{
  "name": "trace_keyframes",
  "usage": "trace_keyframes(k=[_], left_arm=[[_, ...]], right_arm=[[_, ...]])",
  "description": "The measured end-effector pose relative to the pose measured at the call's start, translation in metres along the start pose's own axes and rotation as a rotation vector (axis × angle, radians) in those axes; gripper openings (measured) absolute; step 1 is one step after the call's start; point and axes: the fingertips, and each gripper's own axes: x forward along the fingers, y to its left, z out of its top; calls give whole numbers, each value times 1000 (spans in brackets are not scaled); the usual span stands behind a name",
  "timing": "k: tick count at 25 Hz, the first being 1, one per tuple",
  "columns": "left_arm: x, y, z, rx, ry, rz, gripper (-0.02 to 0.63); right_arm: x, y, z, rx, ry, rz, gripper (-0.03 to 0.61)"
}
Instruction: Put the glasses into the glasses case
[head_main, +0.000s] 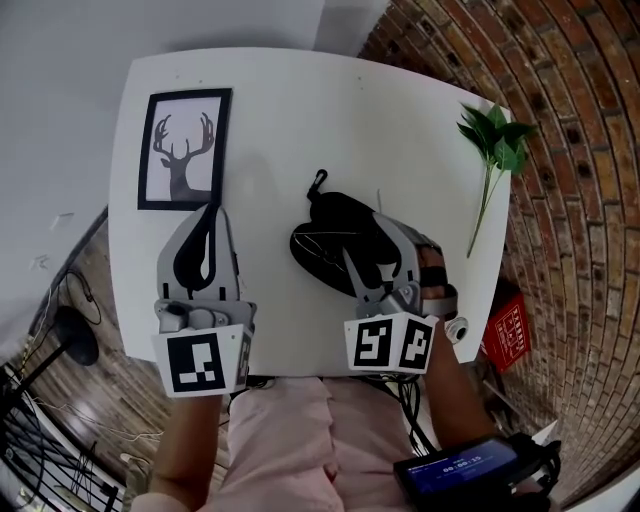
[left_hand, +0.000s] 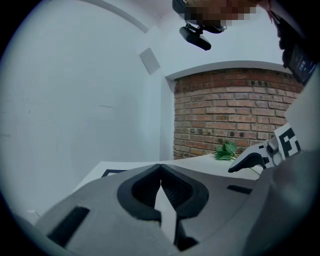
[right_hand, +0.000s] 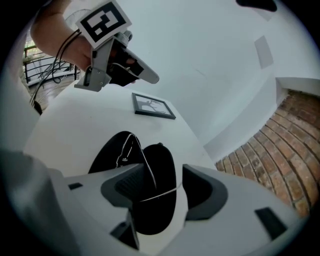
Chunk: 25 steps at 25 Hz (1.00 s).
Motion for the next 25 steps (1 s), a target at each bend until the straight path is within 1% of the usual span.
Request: trace_keyframes(k=[6, 11, 13, 16, 20, 25], left_arm=[[-4, -4, 1, -6, -7, -7, 2], [-7, -13, -1, 12, -1, -24, 2], [-8, -16, -1, 14, 0, -28, 2], [-9, -19, -1, 18, -2, -31, 2], [-11, -20, 5, 13, -13, -28, 2], [-14, -12, 2, 20, -4, -18, 2]], right_arm=[[-9, 17, -2, 8, -3, 3, 247], [-15, 30, -7, 17, -9, 11, 247], [-18, 29, -5, 36, -28, 0, 238], [-21, 20, -5, 52, -32, -17, 207], [-14, 20, -10, 19, -1, 25, 195], [-2, 27, -14, 7, 23, 68, 151]])
